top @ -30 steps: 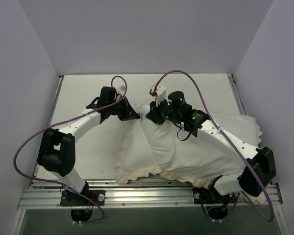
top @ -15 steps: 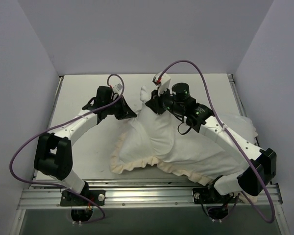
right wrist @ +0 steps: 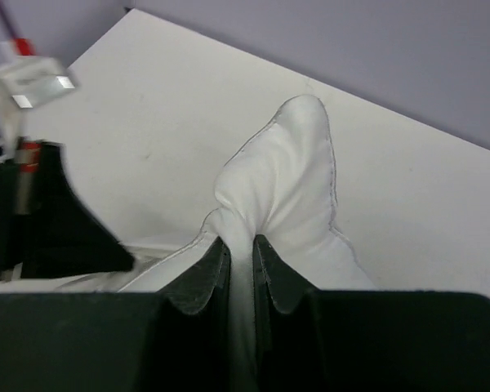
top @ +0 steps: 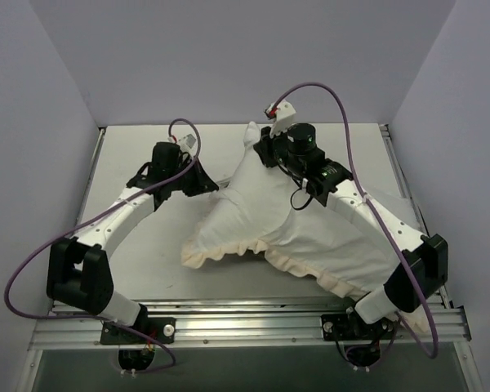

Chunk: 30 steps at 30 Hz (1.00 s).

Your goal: Remove the pillowcase from the pillow

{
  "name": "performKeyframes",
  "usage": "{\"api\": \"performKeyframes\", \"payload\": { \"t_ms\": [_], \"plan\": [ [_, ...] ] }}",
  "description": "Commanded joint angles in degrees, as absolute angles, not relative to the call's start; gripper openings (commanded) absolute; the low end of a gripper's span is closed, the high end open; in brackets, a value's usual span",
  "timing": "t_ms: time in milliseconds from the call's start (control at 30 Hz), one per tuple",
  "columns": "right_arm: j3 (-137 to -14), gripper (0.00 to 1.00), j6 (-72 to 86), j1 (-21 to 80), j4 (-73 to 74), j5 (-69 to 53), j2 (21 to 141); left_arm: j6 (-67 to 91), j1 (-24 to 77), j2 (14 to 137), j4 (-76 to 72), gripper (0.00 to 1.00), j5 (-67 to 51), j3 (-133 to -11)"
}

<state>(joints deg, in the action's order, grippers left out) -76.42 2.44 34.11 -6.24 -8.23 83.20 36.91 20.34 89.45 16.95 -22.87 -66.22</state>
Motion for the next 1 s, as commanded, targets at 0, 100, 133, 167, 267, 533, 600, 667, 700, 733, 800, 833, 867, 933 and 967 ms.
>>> {"api": "performKeyframes", "payload": {
  "t_ms": [0,100,133,167,267,533,600,667,700,733,800,833,867,933,967],
  "plan": [
    [-82.1,0.0,5.2,31.4,-16.8,7.0,88.0,29.5,18.2,81.4,19.4,0.02,-14.0,-67.0],
    [-83.0,0.0,11.6,29.1,-15.9,14.0,92.2,26.6,18.3,78.2,22.4,0.02,-12.2,-66.5],
    [-83.4,0.0,13.6,28.3,-15.6,15.5,92.7,26.1,18.3,77.6,24.1,0.02,-12.0,-65.9],
    [-83.4,0.0,15.4,27.3,-15.6,17.5,93.2,25.8,18.3,76.4,24.9,0.02,-10.7,-65.0],
    [-84.3,0.0,19.2,25.5,-14.2,23.9,94.7,25.8,17.5,73.4,27.4,0.02,-6.7,-60.6],
    [-87.0,0.0,20.8,24.7,-7.6,21.9,99.6,26.9,13.3,66.1,24.7,0.02,-6.7,-56.1],
    [-84.5,0.0,20.0,25.1,-11.0,17.0,97.9,26.2,13.3,65.7,25.9,0.04,-6.8,-57.9],
    [-82.4,0.0,19.6,25.9,-13.1,15.8,96.6,25.8,13.3,64.2,26.5,0.12,-7.5,-59.7],
    [-81.7,0.0,19.3,26.1,-13.5,14.8,95.8,25.8,13.2,63.6,26.8,0.37,-7.6,-60.4],
    [-81.5,0.0,18.8,26.3,-13.5,11.6,95.5,25.7,13.2,63.0,27.9,0.52,-7.6,-61.3],
    [-80.7,0.0,16.5,27.9,-14.0,9.5,94.6,26.2,13.3,61.3,29.3,0.83,-7.9,-64.0],
    [-80.2,0.0,15.0,28.9,-14.1,9.8,94.1,26.3,13.2,60.1,30.8,0.89,-8.0,-65.0],
    [-79.9,0.0,13.4,30.2,-14.4,10.5,93.7,26.6,13.3,59.7,31.5,0.93,-8.3,-66.9],
    [-79.0,0.0,9.6,34.1,-15.0,14.0,93.0,27.0,13.3,58.6,33.5,0.97,-8.5,-68.5],
    [-78.8,0.0,9.4,34.9,-15.3,17.1,93.0,27.5,13.3,58.4,34.0,0.97,-9.0,-69.0]
  ]
}}
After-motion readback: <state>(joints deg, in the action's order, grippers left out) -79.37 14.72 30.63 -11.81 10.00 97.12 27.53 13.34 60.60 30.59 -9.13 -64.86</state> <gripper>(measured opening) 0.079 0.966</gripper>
